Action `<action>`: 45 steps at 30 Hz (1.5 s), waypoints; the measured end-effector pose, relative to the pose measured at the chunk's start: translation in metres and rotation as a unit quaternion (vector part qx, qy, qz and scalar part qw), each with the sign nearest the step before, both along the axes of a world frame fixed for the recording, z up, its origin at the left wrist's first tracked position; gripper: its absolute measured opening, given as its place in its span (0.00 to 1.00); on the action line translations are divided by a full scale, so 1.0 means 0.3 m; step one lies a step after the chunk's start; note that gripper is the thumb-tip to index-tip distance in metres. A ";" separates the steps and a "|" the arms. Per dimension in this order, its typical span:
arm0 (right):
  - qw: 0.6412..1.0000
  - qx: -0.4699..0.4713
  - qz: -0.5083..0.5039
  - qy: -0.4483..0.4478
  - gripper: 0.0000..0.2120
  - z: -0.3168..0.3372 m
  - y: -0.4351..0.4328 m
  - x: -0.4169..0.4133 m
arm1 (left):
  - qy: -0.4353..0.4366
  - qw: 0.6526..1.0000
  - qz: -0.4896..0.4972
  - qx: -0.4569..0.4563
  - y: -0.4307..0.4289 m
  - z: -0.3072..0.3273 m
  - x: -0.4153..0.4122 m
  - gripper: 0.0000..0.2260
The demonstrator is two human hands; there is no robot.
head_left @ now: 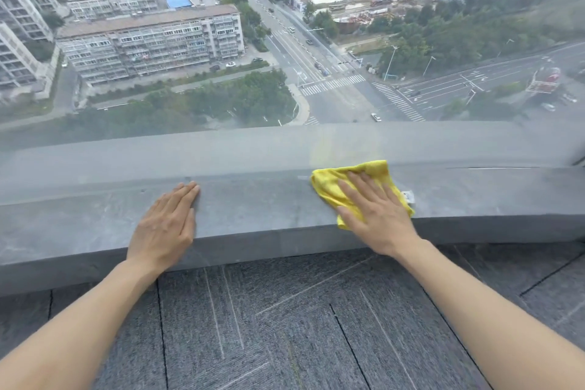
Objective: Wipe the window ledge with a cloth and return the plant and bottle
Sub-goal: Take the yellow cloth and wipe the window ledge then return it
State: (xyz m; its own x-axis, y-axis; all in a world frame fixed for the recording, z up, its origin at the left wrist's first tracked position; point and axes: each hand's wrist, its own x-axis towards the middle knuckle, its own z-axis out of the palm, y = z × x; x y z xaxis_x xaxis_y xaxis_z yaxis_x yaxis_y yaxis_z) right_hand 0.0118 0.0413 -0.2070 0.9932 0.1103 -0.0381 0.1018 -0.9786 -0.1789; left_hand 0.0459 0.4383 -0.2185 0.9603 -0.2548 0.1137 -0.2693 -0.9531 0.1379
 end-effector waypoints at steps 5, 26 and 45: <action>0.994 0.001 -0.110 0.003 0.30 0.003 -0.147 -0.024 | 0.015 0.999 0.025 -0.014 -0.025 0.006 -0.009 0.27; 0.997 0.045 -0.027 -0.065 0.24 -0.017 0.139 -0.001 | -0.005 0.992 -0.104 -0.077 -0.431 0.068 0.031 0.22; 0.996 0.067 0.028 -0.046 0.24 -0.008 0.098 0.020 | -0.062 0.992 -0.107 -0.035 -0.453 -0.004 0.034 0.23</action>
